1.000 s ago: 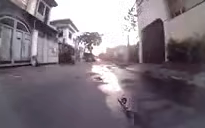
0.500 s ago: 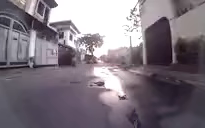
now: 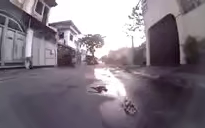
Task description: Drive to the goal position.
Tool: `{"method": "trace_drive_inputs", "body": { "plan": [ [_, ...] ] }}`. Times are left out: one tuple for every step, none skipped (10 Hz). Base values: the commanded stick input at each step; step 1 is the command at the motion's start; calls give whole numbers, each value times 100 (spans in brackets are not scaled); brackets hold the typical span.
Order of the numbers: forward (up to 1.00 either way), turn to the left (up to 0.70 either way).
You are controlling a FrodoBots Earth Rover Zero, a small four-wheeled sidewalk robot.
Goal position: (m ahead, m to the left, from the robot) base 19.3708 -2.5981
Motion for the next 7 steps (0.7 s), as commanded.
{"method": "trace_drive_inputs", "body": {
  "plan": [
    [100,0],
    [100,0],
    [100,0],
    [100,0],
    [100,0],
    [100,0],
    [100,0]
  ]
}}
